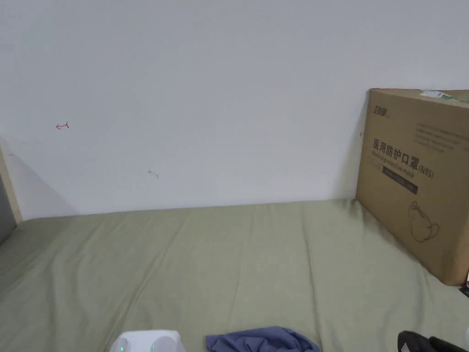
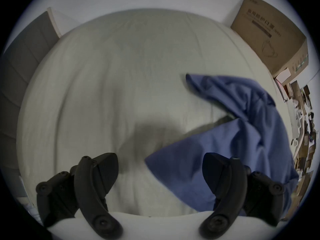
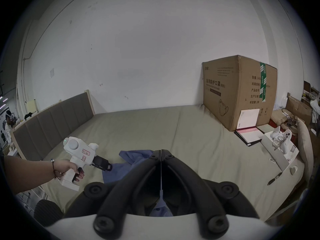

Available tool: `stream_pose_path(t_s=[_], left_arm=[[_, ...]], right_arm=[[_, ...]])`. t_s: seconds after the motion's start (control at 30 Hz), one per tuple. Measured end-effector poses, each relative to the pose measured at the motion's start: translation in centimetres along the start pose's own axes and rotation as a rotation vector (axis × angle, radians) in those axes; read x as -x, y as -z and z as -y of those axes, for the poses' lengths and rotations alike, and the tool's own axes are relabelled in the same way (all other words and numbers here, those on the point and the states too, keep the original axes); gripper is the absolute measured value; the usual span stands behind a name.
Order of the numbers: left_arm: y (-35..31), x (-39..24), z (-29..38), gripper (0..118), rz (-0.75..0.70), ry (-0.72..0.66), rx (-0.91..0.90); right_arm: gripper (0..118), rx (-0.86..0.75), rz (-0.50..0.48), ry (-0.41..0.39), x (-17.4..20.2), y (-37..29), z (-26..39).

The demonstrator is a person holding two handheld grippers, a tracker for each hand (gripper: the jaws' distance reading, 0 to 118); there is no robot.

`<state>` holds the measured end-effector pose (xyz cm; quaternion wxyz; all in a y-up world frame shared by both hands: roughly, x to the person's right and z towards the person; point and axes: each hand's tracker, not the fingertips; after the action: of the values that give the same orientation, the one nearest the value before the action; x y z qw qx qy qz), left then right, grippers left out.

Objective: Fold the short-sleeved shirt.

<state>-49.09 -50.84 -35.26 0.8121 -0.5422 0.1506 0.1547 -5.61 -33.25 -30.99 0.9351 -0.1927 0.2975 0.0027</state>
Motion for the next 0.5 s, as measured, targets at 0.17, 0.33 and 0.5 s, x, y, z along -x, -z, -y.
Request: stream_pose_path(t_s=[0.17,0.33,0.5], left_arm=[[-0.9,-1.6,2.7,80,-0.025,0.111,-0.14],[-4.7,-1.5,5.5,2,-0.001,0.089,-0.245],[-11.4,1.4,9.1,2,0.148,-0.048,-0.485]], right_arm=[[0,0.042,0.006,-0.011,-0.1,1.8,0.6],[0,0.096,-0.029,-0.024,0.0,4.2,0.9],[0,0.244,-0.197,0.115,-0.4,11.2,-1.4]])
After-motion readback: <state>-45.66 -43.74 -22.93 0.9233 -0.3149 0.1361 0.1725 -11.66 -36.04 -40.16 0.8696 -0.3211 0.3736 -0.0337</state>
